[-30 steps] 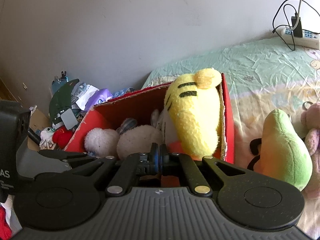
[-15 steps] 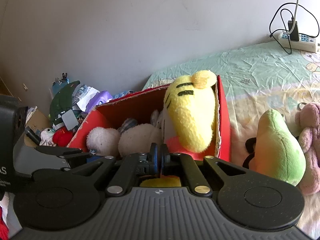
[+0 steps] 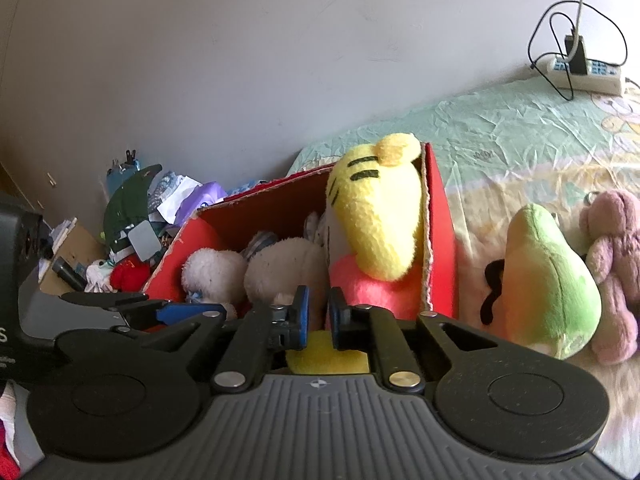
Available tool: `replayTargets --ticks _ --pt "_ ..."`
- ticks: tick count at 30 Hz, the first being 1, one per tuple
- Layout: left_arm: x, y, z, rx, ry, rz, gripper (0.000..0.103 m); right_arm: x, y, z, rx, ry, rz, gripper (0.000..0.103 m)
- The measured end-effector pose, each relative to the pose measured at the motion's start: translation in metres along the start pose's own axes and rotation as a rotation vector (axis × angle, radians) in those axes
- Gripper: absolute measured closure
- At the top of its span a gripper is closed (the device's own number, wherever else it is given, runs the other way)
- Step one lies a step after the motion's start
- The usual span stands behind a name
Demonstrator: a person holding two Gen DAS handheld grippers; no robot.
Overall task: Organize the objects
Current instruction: 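Withdraw the right gripper up out of the red box, then move the right gripper to the pink teddy bear beside the pear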
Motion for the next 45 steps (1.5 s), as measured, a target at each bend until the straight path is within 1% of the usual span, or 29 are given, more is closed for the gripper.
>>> replayTargets --ticks 6,12,18,22,25,29,35,40,45 --pt "0.002 0.0 0.006 -0.001 -0.029 0.016 0.019 0.0 0.0 0.007 -0.014 -0.009 -0.01 0.09" --pt "0.002 -0.001 0.022 -0.036 -0.058 0.009 0.019 -0.002 0.0 0.02 -0.036 -0.034 -0.02 0.088" --pt "-0.003 0.001 0.039 -0.064 -0.103 -0.007 0.02 -0.008 0.001 0.035 -0.047 -0.083 -0.046 0.088" --pt "-0.009 -0.002 0.053 -0.086 -0.137 -0.005 0.02 -0.015 0.001 0.045 -0.03 -0.133 -0.053 0.087" --pt "-0.019 -0.009 0.065 -0.115 -0.14 0.006 0.019 -0.024 0.001 0.054 -0.019 -0.16 -0.051 0.087" --pt "-0.043 -0.02 0.075 -0.152 -0.119 0.011 0.019 -0.046 -0.003 0.065 -0.005 -0.171 -0.06 0.087" --pt "-0.104 -0.034 0.07 -0.173 -0.06 -0.027 0.019 -0.099 -0.009 0.085 0.01 -0.129 -0.099 0.087" --pt "-0.155 -0.039 0.05 -0.153 0.01 -0.046 0.019 -0.15 -0.013 0.097 0.018 -0.071 -0.15 0.087" --pt "-0.194 -0.038 0.017 -0.104 0.102 -0.014 0.02 -0.193 -0.014 0.104 0.032 -0.01 -0.19 0.087"
Point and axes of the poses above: each gripper's, at about its wrist camera, not at the fingertips, and z roughly against the way its jaws point, x to its left, y to its underside, the point moved 8 cm from there along -z, roughly the way its jaws point, and after that the axes turned 7 degrees about -x, right-handed, at the moved point
